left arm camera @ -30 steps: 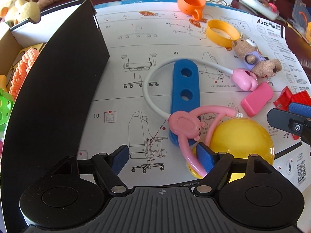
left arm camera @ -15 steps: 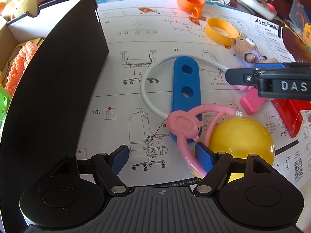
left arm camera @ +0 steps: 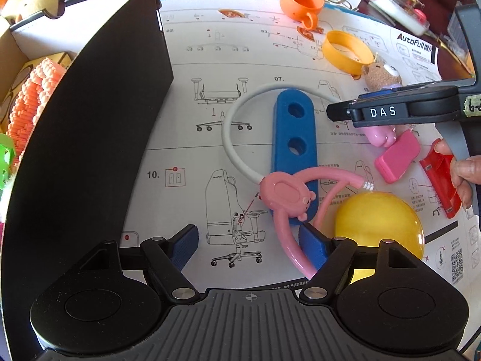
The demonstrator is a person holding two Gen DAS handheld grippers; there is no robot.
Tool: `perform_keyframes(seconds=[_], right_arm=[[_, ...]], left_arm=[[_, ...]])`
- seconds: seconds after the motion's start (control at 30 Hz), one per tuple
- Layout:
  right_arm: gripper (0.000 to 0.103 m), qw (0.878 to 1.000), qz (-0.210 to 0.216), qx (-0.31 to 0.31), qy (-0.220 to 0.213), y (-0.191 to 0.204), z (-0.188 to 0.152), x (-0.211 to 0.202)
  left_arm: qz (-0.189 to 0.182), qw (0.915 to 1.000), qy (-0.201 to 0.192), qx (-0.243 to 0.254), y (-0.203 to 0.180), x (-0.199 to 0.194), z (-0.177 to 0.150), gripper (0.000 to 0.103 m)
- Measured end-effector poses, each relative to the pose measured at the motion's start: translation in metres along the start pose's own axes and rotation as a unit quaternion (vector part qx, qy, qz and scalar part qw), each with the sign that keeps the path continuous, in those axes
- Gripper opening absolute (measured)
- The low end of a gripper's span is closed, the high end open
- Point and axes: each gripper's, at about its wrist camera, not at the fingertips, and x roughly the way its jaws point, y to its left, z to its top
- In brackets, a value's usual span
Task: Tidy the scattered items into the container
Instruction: 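Close the left gripper on the pink monkey toy while the right gripper grips it too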
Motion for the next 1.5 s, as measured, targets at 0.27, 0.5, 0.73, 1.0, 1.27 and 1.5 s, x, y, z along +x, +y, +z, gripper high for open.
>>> perform_keyframes(seconds=[0.27, 0.5, 0.73, 1.0, 1.27, 1.5], right_arm=[[0.048, 1.000, -0.014, -0.010, -0.003, 0.003, -0.008, 0.001], [0.018, 1.000, -0.024, -0.009, -0.018, 0.009, -0.016, -0.004], [0.012, 1.000, -0.015, 0.015, -0.023, 0.008, -0.032, -0.013], [0.011, 0.998, 0.000, 0.049, -0.032, 0.003, -0.048, -0.022], [0.011, 0.997, 0.014, 0.061, -0.035, 0.000, -0.058, -0.027], [0.011, 0.997, 0.019, 0.064, -0.037, -0.002, -0.059, -0.027]], left_arm=[[0.017, 0.9996, -0.013, -0.018, 0.010, -0.004, 0.015, 0.084], [0.021, 0.9994, -0.011, -0.025, 0.011, -0.001, 0.022, 0.083], [0.011, 0.9993, -0.015, -0.033, 0.015, -0.007, 0.026, 0.082], [0.005, 0.9988, -0.024, -0.042, 0.016, -0.015, 0.030, 0.082], [0.007, 0.9983, -0.022, -0.054, 0.014, -0.011, 0.043, 0.081], [0.039, 0.9983, -0.013, -0.041, 0.001, 0.016, 0.071, 0.076]])
